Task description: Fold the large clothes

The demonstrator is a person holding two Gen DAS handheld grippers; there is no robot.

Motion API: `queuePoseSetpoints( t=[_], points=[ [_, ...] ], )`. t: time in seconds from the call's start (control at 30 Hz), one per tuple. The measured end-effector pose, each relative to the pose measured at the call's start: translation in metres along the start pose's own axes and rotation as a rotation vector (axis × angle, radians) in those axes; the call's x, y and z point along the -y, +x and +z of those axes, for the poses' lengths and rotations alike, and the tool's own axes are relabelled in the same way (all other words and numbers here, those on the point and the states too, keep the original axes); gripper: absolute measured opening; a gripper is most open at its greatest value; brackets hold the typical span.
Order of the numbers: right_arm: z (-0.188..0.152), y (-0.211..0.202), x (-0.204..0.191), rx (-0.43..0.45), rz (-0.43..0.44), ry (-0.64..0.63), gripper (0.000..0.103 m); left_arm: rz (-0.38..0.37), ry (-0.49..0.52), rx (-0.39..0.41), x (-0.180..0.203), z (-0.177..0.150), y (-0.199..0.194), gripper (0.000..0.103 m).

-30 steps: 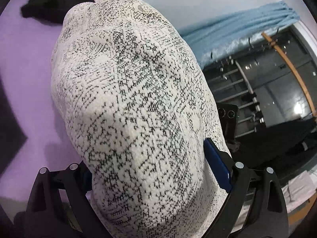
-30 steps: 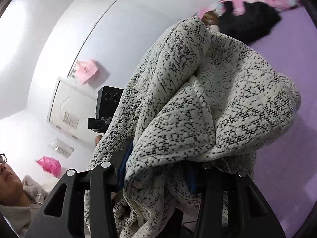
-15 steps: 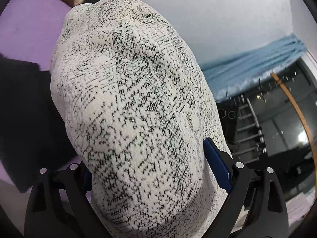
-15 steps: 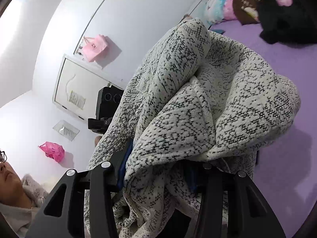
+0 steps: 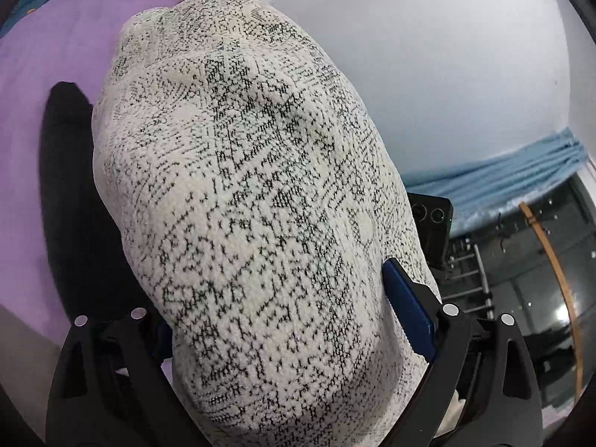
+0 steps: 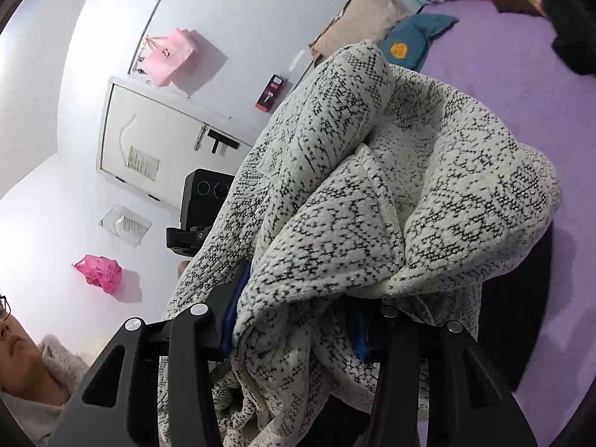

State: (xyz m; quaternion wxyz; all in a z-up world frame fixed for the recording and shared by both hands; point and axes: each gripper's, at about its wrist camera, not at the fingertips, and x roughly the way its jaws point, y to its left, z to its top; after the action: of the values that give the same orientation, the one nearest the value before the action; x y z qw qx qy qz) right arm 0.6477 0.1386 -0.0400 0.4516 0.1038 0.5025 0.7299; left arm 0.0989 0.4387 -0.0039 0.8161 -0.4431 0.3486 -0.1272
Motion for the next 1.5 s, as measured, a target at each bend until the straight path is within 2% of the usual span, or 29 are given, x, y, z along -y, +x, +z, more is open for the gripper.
queuePoseSetpoints(
  t=[0.23,0.43,0.53,0.63,0.7,0.8,0.93,1.03,1.1,1.2,1.3,1.43,1.5],
  points=[
    [0.019,0.031,0.036,-0.019,0.038,0.021,0.046,0.007,-0.033,0.044,-0.021,-0.004,-0.013,0.089],
    [-0.009,0.041,0.077,-0.047,0.036,0.080,0.046,-0.002,-0.087,0.031,-0.036,-0.022,0.015,0.089],
    [-0.029,0.045,0.134,-0.054,0.041,0.199,0.046,-0.035,-0.111,0.015,-0.066,-0.039,0.037,0.088],
    [-0.064,0.045,0.212,-0.029,-0.006,0.394,0.046,-0.118,-0.258,0.008,-0.115,-0.058,0.056,0.078],
    [-0.087,0.048,0.248,-0.025,0.011,0.466,0.045,-0.104,-0.320,-0.022,-0.136,-0.071,0.068,0.077],
    [-0.104,0.059,0.255,-0.014,0.083,0.443,0.044,-0.068,-0.343,-0.029,-0.151,-0.086,0.074,0.077],
    [-0.108,0.073,0.256,-0.006,0.089,0.421,0.044,-0.035,-0.355,0.007,-0.160,-0.099,0.073,0.077],
    [-0.113,0.072,0.253,-0.008,0.068,0.414,0.044,-0.008,-0.350,0.022,-0.140,-0.115,0.089,0.077],
    [-0.117,0.072,0.255,-0.007,0.045,0.423,0.042,0.008,-0.348,0.028,-0.115,-0.109,0.117,0.078],
    [-0.124,0.059,0.246,0.010,0.028,0.439,0.042,0.027,-0.373,0.033,-0.122,-0.113,0.129,0.086],
    [-0.129,0.054,0.236,0.046,0.044,0.442,0.041,0.012,-0.369,0.047,-0.109,-0.112,0.136,0.081],
    [-0.131,0.039,0.204,0.056,0.062,0.367,0.041,0.054,-0.299,-0.003,-0.067,-0.101,0.139,0.081],
    [-0.129,0.032,0.187,0.063,0.082,0.322,0.041,0.044,-0.270,-0.007,-0.047,-0.094,0.138,0.081]
  ],
)
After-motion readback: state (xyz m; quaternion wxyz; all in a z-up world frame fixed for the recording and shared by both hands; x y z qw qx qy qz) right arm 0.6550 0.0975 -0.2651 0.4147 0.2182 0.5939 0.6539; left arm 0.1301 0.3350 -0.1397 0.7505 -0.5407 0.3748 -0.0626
